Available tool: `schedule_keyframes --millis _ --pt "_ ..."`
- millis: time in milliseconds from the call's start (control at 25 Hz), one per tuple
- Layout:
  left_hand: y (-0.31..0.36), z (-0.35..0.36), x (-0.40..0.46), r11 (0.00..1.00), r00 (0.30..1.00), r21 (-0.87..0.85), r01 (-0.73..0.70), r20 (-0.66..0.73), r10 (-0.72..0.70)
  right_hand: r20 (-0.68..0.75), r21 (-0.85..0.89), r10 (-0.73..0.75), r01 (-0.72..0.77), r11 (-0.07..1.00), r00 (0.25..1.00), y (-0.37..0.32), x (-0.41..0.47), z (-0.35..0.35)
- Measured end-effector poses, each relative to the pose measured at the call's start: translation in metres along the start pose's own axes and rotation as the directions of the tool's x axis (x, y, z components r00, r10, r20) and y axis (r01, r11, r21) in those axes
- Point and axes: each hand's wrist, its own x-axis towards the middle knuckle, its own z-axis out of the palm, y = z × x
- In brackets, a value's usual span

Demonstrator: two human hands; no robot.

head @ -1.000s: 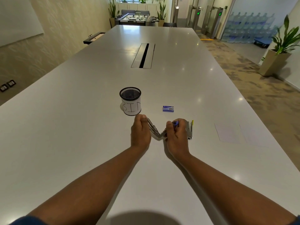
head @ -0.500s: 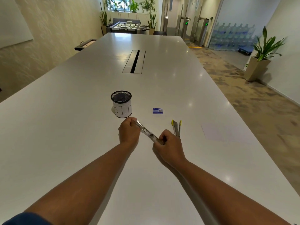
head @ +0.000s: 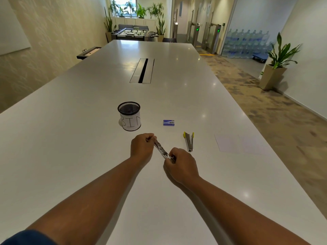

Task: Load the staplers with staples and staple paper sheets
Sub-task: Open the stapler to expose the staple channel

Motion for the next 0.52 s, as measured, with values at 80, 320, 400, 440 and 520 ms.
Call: schedule_keyframes --millis 80,320,400,440,520 --pt "0.001 -0.001 0.000 1.000 1.000 0.007 -0.010 0.000 0.010 0.000 -0.012 0.007 -0.007 1.000 1.000 -0.002 0.000 0.001" --pt "0.003 0.002 -0.002 0.996 0.998 0.065 -0.066 0.027 0.065 0.048 -0.056 0.024 -0.021 0.998 0.999 -0.006 0.001 0.004" --pt "0.001 0.005 0.000 0.978 0.989 0.152 -0.142 0.055 0.136 0.077 -0.054 0.040 -0.036 0.998 0.996 -0.007 0.005 0.002" --pt "-0.002 0.007 0.001 0.960 0.981 0.209 -0.188 0.083 0.175 0.090 -0.055 0.045 -0.040 0.998 0.995 -0.007 0.006 0.002" --pt "-0.007 0.011 0.004 0.910 0.961 0.316 -0.270 0.147 0.234 0.109 -0.052 0.057 -0.051 0.997 0.992 -0.007 0.008 0.000"
